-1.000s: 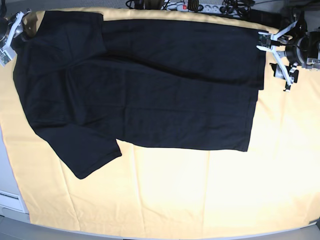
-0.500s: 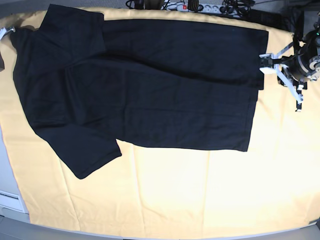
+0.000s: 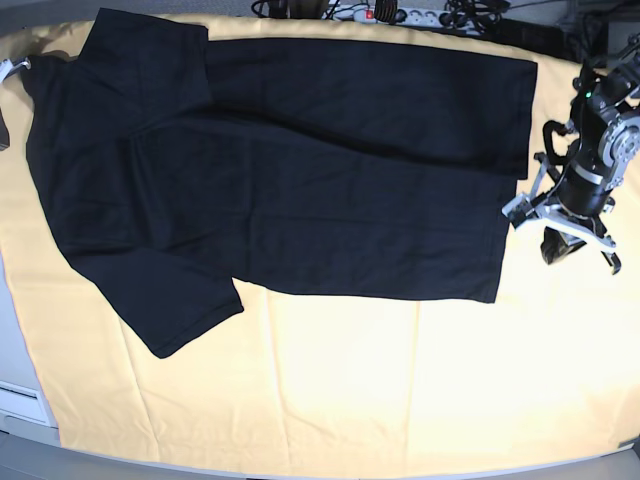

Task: Fold the T-shirt properly
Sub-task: 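Move the left gripper to the shirt's hem corner and grasp it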

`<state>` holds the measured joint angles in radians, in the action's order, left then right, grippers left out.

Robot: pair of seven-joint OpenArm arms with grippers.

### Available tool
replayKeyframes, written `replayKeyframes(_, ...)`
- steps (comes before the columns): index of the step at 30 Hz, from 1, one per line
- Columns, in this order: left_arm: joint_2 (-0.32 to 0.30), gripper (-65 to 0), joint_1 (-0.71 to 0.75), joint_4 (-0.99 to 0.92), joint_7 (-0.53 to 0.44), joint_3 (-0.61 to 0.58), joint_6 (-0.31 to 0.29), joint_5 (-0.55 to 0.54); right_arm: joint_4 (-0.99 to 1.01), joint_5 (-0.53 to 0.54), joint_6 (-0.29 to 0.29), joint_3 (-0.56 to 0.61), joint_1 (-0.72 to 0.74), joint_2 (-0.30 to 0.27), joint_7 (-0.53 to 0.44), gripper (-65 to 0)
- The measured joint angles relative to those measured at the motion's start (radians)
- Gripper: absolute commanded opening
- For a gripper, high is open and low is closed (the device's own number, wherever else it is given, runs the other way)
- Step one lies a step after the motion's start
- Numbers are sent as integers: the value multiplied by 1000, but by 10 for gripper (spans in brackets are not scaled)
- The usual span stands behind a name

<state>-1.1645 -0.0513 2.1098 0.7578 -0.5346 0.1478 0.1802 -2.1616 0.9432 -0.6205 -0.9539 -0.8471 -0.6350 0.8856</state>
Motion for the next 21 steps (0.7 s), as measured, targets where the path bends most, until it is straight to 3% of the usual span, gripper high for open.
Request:
replayKeyframes(5, 175, -650, -127, -264, -45, 8, 13, -97, 0, 0, 0, 0, 0, 0, -7, -650)
replayKeyframes(8, 282, -650, -176, -409, -96, 84, -2, -241, 0, 0, 0, 0, 0, 2, -7, -650)
replayKeyframes(14, 484, -650, -235, -624, -138, 476, -212, -685, 0, -2, 0, 0, 0, 4, -7, -650)
replayKeyframes(15, 506, -650, -241, -661, -138, 543, -272, -748, 0, -3, 0, 0, 0, 5, -6, -650)
replayKeyframes(17, 517, -650, -248, -747, -139, 626, -392, -858, 0, -4, 0, 0, 0, 8, -6, -650)
replayKeyframes(21, 518, -650, -243, -912, -132, 645, -526, -963, 0, -3, 0, 0, 0, 8, -7, -650)
